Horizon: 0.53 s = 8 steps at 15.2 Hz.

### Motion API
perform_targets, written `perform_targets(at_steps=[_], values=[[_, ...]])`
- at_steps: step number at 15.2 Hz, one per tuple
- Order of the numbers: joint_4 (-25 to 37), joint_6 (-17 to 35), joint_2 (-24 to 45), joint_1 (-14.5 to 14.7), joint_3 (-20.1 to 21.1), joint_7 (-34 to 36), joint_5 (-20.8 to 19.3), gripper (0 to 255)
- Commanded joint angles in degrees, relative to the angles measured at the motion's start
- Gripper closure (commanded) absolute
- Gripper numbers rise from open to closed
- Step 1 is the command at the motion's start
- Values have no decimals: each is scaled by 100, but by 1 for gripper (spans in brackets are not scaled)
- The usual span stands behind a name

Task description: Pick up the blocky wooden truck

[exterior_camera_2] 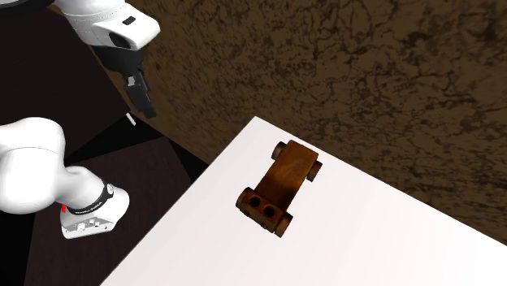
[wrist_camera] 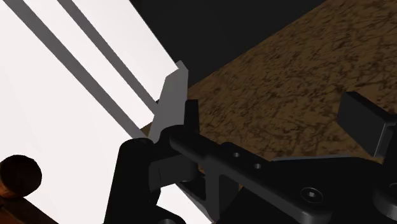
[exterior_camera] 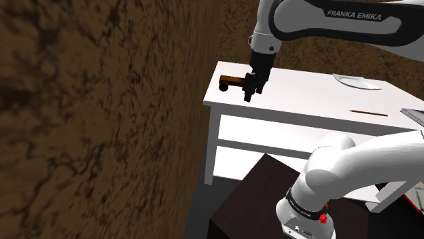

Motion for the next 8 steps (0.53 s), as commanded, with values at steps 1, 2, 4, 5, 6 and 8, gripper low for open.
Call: perform_targets(at_steps=[1,2,4,5,6,8], values=[[0,0,0,0,0,0,0,0],[87,83,157,-63,-73,-7,-49,0],[275,239,474,-182,-218,-20,-135,0],[375,312,634,-239,-291,-26,-173,0],[481,380,794,-293,-363,-32,-208,0],[704,506,1114,-397,-508,-44,-265,0]])
